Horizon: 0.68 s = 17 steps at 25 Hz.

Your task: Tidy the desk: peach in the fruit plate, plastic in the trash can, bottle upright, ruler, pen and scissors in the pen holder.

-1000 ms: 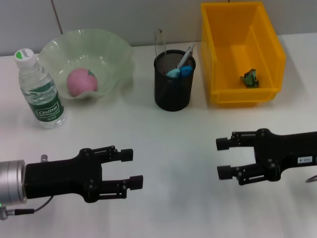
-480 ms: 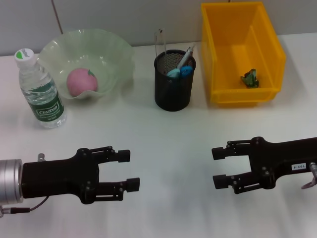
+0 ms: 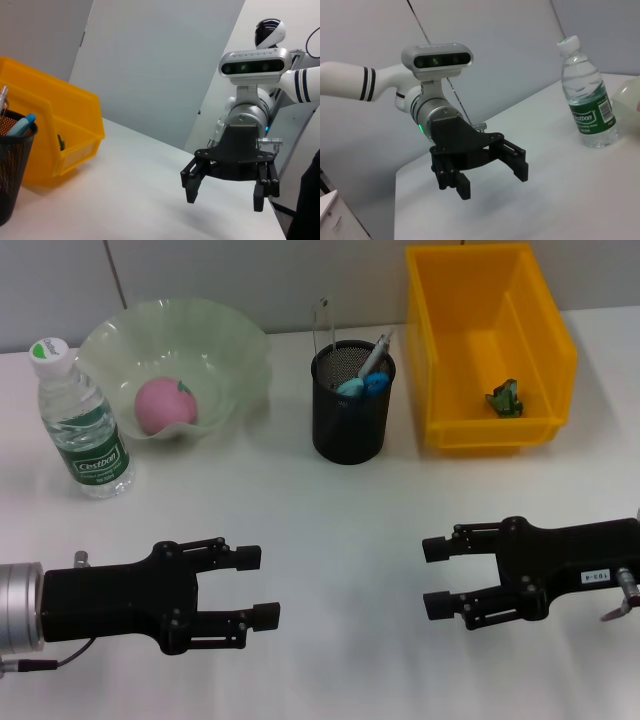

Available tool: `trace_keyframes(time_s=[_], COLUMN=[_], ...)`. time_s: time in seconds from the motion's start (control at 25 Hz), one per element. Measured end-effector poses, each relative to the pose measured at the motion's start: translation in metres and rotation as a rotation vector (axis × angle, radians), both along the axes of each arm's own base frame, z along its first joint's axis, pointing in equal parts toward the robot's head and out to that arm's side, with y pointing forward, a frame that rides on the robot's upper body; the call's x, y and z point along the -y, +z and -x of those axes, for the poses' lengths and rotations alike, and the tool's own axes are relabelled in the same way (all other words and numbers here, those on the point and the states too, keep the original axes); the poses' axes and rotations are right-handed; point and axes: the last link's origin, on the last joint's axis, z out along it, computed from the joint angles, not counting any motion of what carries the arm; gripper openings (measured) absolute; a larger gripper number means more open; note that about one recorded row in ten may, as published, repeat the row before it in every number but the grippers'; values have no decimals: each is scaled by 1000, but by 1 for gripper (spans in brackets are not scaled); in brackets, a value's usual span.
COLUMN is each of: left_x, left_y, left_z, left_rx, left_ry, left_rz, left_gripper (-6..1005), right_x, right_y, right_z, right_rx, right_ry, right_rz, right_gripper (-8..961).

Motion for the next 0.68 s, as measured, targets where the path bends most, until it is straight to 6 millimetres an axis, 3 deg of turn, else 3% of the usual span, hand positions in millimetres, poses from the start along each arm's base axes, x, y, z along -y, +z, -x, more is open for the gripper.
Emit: trace_keyframes(time_s=[0.68], left_x=[-2], left_y=[6], left_z=[3], left_rx=[-11], left_ry=[-4], left_rz=[-7], left_gripper=[799], right_x=[-4], right_y=[-5], right_z=[5], right_rx=[-4], right_ry=[1], right_rz=[1], right_gripper=[811])
